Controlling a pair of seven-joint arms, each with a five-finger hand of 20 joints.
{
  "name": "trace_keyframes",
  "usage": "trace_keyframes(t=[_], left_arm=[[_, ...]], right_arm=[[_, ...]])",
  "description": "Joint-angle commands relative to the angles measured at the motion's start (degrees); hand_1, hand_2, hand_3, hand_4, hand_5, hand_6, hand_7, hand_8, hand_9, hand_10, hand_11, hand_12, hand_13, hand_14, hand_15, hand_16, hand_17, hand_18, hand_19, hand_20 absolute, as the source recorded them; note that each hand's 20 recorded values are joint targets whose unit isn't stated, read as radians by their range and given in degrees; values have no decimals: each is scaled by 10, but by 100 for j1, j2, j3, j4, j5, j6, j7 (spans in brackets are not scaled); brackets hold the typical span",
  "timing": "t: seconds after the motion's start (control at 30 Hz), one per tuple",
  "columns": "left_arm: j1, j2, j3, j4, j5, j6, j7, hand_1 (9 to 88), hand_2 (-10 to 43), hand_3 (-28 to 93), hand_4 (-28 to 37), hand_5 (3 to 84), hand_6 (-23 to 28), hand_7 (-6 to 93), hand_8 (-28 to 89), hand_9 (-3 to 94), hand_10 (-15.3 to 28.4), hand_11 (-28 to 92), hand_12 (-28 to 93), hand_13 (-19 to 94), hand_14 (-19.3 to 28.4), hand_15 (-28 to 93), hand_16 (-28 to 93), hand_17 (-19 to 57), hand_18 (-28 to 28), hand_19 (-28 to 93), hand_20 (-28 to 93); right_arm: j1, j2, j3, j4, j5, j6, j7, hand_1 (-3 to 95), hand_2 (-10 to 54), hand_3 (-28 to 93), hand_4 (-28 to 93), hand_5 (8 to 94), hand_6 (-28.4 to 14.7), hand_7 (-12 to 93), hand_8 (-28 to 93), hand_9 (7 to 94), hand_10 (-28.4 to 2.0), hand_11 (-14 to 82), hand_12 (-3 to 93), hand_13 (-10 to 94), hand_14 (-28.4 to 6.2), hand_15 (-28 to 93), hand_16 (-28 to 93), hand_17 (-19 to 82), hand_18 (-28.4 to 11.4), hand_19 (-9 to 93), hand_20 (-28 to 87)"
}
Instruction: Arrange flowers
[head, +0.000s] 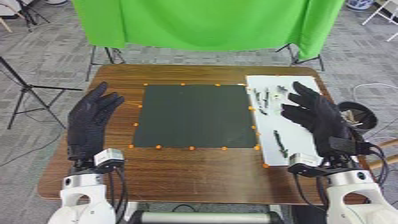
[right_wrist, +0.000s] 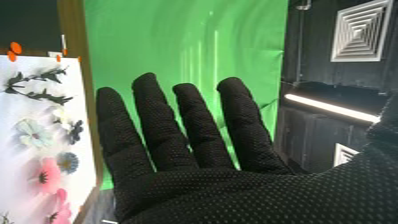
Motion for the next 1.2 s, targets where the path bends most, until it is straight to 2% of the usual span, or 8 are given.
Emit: trace_keyframes(t=[0.03,0.17,0.27,0.47,0.6,0.77,1.03,1.2], left_arm=[[18,-20,23,39,212,-66,-32,285,-95,699,-200,498,17,156,-71,508,138,210,131,414,182,270,4,99,124,79,202],[23,-25,99,39,-18,233,40,284,-85,697,-203,500,19,156,-71,505,138,208,130,414,180,263,-1,109,115,69,199],[24,30,176,-9,-4,450,44,277,-51,697,-211,504,19,153,-71,506,140,206,129,414,180,259,-4,115,113,66,200],[6,46,168,-29,117,423,72,270,-31,703,-224,513,20,154,-70,510,143,208,129,417,181,260,-6,119,109,63,203],[-73,78,249,1,124,377,56,269,-33,705,-225,513,20,155,-71,511,143,209,129,418,182,262,-6,118,109,63,204],[35,177,276,-23,84,429,-60,269,-34,705,-225,512,19,156,-70,512,143,210,129,420,182,265,-7,117,109,63,204],[95,537,456,64,126,285,-244,269,-35,705,-224,513,20,157,-71,512,143,212,130,420,182,269,-8,117,109,63,204],[132,558,529,85,135,273,-331,272,-36,704,-224,513,22,157,-71,512,143,212,129,421,184,273,-8,116,109,63,203]], right_arm=[[-46,36,-8,18,429,-9,-177,31,-95,708,-260,383,-16,97,-75,392,-144,40,142,353,-186,108,130,203,-223,101,211],[-36,10,-56,27,534,76,-278,-21,-11,695,-245,392,-14,91,-72,393,-150,40,139,348,-186,102,142,190,-217,103,212],[-41,56,-69,34,657,96,-197,-22,27,702,-244,402,-14,94,-71,396,-152,40,138,346,-182,100,143,186,-211,102,212],[-52,-10,-40,-29,328,120,178,39,11,722,-208,408,-14,98,-73,399,-153,41,136,341,-179,99,144,180,-207,108,213],[113,127,-502,-189,-1614,1698,1432,146,-70,727,-183,427,-20,131,-84,429,-151,49,141,389,-177,120,160,202,-205,186,247],[384,339,-981,-67,-3989,2172,2872,231,-95,715,-194,480,-39,156,-94,536,-145,115,157,593,-152,219,202,301,-190,487,373],[677,766,-1373,44,-5807,1225,4223,274,-95,677,-223,529,-44,154,-89,634,-168,184,184,711,-125,379,222,371,-204,709,443],[916,943,-1621,170,-6602,555,4698,287,-95,664,-230,559,-42,157,-84,665,-169,200,198,731,-116,425,235,387,-203,743,450]])
